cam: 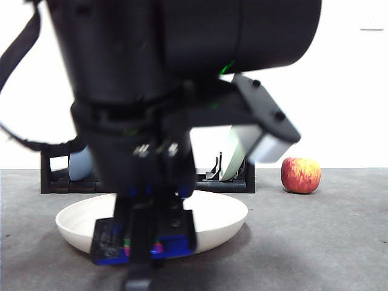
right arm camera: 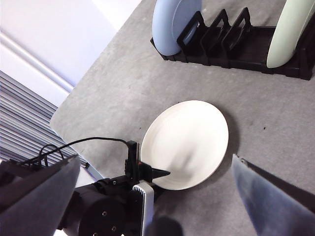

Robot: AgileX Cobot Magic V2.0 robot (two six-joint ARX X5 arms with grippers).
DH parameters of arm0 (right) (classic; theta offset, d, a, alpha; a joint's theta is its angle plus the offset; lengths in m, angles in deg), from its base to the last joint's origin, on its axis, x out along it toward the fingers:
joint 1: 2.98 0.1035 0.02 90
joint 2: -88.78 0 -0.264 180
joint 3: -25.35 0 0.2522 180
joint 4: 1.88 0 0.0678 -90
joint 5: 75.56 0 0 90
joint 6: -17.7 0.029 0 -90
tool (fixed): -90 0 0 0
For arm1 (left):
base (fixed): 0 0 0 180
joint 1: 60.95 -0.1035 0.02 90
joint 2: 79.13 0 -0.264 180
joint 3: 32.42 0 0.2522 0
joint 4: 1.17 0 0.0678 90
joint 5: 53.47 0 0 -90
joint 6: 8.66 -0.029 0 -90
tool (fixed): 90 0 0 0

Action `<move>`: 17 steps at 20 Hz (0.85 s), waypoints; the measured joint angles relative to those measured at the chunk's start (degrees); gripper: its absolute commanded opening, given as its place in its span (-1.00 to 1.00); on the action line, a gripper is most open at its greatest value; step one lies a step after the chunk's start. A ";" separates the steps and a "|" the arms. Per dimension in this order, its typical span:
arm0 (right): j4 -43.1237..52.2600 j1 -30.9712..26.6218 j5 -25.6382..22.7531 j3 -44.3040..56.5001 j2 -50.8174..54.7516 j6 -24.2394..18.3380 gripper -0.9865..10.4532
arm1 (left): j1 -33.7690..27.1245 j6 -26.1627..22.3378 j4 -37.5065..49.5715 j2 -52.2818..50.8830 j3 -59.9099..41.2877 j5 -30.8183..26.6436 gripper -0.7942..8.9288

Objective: Take the yellow plate from the plate rack,put the plate on the table,take the apple from the table,put the apple in the plate

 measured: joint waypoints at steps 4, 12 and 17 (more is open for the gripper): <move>-0.81 0.00 0.00 0.00 0.00 0.00 0.22 | 0.00 1.22 -3.87 0.04 3.19 3.13 -0.36; -0.74 0.00 -0.55 0.00 0.00 0.00 0.22 | 0.09 4.57 -14.36 -0.55 13.79 6.43 -0.36; 1.90 0.00 -6.14 0.00 0.00 0.00 0.22 | -0.72 7.45 -18.36 -6.62 20.06 7.02 -0.36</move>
